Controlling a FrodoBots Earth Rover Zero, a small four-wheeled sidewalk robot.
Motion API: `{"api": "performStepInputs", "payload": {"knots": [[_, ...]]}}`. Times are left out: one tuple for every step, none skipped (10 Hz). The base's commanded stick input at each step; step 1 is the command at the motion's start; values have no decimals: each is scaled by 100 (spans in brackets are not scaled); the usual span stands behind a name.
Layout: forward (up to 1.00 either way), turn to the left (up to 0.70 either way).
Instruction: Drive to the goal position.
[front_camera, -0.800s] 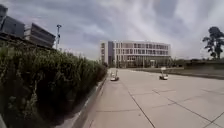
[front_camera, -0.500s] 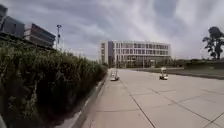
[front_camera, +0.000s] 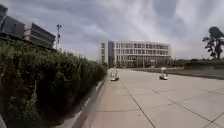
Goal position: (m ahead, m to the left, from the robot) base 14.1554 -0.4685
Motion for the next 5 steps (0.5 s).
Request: {"api": "performStepInputs", "payload": {"knots": [[70, -35], [70, -35], [70, -35], [70, -35], [70, -35]]}}
